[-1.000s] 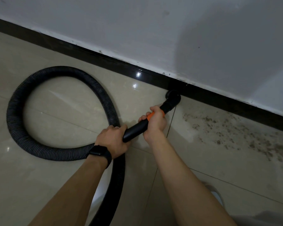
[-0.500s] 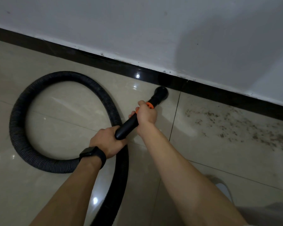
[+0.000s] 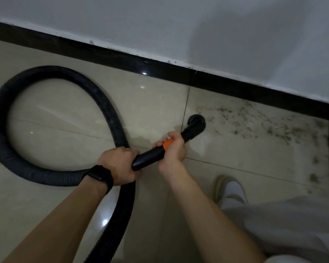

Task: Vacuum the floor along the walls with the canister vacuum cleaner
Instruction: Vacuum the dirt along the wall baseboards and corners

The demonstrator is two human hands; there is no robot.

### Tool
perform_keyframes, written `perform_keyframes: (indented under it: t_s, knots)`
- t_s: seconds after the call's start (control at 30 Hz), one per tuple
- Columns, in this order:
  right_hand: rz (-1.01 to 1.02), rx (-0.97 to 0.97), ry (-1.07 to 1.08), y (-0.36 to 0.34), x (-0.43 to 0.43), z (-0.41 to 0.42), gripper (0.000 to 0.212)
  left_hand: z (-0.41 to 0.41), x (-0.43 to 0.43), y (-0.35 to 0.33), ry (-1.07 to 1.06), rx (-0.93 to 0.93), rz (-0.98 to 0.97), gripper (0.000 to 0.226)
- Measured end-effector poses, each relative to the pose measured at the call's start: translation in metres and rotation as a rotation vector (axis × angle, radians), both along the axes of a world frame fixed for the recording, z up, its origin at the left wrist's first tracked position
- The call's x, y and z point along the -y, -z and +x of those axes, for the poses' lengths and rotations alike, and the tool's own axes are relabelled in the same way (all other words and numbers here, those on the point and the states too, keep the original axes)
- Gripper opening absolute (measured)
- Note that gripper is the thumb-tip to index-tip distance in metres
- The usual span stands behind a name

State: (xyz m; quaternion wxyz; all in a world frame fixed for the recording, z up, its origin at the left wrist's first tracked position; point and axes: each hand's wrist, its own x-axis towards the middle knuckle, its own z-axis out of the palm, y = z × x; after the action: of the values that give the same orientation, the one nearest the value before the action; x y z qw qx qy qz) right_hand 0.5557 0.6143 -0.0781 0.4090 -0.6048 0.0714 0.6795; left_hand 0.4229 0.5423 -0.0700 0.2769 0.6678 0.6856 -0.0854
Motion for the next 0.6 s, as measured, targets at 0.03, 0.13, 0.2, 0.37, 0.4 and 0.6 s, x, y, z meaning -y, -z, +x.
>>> perform_keyframes:
  t_s: [0.03,0.13,0.2,0.37,0.4,0.6]
  knots:
    - [0.007,0.004,-0.008,0.0,-0.003,0.003,0.011,0.005,-0.001,0.002,0.002,0.005,0.008,0.021]
    - [0.029,0.011,-0.016,0.001,-0.012,0.01,0.01,0.016,-0.005,0.007,-0.004,0.003,0.025,0.021]
    - [0.033,0.011,-0.031,0.001,-0.016,0.012,0.01,0.018,-0.009,0.009,-0.005,-0.005,0.02,0.023]
    - [0.065,-0.002,-0.083,-0.001,-0.028,0.015,0.011,0.022,-0.018,0.008,-0.02,-0.018,0.013,0.025]
    - [0.076,-0.005,-0.084,0.0,-0.031,0.015,0.015,0.023,-0.021,0.006,-0.026,-0.021,0.016,0.025]
    - [0.081,0.0,-0.105,0.002,-0.047,0.015,0.017,0.03,-0.036,0.0,-0.014,-0.064,0.047,0.03]
